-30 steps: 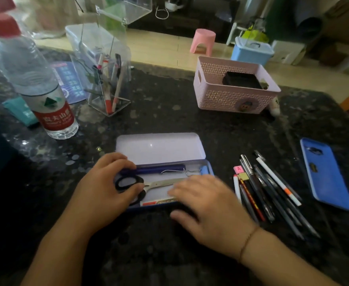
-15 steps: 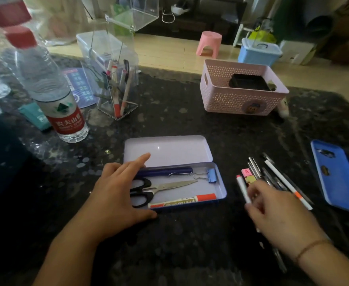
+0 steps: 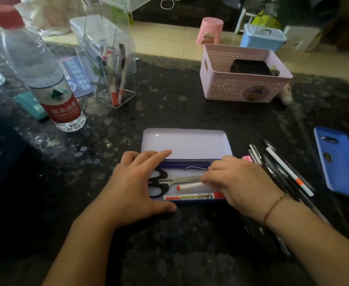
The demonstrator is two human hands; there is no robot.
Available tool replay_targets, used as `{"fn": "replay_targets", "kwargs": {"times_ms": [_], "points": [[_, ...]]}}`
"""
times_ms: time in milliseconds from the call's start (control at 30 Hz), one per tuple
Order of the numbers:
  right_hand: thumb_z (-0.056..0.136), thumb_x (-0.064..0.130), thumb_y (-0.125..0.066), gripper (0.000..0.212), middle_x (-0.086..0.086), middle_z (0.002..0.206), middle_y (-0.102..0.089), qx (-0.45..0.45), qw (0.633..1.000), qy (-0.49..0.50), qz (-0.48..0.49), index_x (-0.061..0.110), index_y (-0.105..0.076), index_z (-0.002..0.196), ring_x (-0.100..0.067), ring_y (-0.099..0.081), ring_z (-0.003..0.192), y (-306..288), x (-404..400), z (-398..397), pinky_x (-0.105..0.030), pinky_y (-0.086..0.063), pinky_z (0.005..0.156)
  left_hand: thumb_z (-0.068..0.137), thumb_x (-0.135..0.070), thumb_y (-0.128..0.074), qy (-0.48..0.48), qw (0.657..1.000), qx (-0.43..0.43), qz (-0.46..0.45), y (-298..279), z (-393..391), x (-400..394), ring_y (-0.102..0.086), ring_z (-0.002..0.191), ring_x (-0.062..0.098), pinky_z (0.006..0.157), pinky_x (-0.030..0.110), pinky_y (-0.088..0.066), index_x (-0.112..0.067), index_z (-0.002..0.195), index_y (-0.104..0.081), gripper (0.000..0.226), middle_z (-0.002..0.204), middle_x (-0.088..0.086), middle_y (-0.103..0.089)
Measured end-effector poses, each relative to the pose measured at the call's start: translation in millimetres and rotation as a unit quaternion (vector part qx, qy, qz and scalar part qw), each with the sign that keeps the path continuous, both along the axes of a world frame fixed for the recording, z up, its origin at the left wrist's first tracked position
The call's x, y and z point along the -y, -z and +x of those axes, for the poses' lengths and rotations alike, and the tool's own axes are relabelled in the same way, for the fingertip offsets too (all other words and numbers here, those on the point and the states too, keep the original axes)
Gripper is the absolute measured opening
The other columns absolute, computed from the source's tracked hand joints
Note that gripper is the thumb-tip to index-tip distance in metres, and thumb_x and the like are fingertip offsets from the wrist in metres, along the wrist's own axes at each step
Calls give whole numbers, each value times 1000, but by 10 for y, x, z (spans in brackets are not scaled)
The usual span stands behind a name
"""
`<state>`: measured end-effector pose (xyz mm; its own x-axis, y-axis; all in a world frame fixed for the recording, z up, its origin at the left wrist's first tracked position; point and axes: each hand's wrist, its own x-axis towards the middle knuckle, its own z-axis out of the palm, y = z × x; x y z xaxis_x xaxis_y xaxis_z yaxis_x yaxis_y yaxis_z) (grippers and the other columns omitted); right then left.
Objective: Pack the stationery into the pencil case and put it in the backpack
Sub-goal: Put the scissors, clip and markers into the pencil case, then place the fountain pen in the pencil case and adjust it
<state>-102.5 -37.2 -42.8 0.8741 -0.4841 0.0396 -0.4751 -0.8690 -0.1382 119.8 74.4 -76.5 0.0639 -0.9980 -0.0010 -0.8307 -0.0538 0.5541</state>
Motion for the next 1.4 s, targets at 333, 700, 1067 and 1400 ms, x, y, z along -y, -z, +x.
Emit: {"fn": "replay_targets", "kwargs": {"times_ms": [333,700,1067,1400], "points": [[86,15,-60,15,-1,94,-70,70,995,56,38,18,-71,96,-22,-60,88,115,-135,-134,-37,-51,77,44,-80,-62,1,1000,15,3,19,14,24,-25,119,5,103,40,-39,-53,142,-20,110,131,-34,-34],[76,41,-67,22,10,89,-62,89,954,286,-26,27,-67,93,-12,-55,87,366,-440,-1121,-30,-47,75,40,-79,-60,-5,997,52,-50,61,-3,69,-31,102,8,83,28,-37,-40,139,-39,108,116,-32,-42],[79,46,-61,21,19,84,-57,5,922,383,-50,35,-61,97,-5,-47,80,345,-258,-1438,-24,-43,68,38,-80,-65,26,997,51,-49,75,-47,92,-34,102,7,85,29,-38,-49,138,-33,110,124,-51,-29],[85,31,-61,9,20,80,-54,60,929,364,-18,32,-65,93,-4,-48,81,117,130,-1367,-18,-35,64,38,-84,-64,45,996,71,-27,34,-109,106,-35,96,8,78,31,-40,-48,137,-35,110,118,-34,-39]]}}
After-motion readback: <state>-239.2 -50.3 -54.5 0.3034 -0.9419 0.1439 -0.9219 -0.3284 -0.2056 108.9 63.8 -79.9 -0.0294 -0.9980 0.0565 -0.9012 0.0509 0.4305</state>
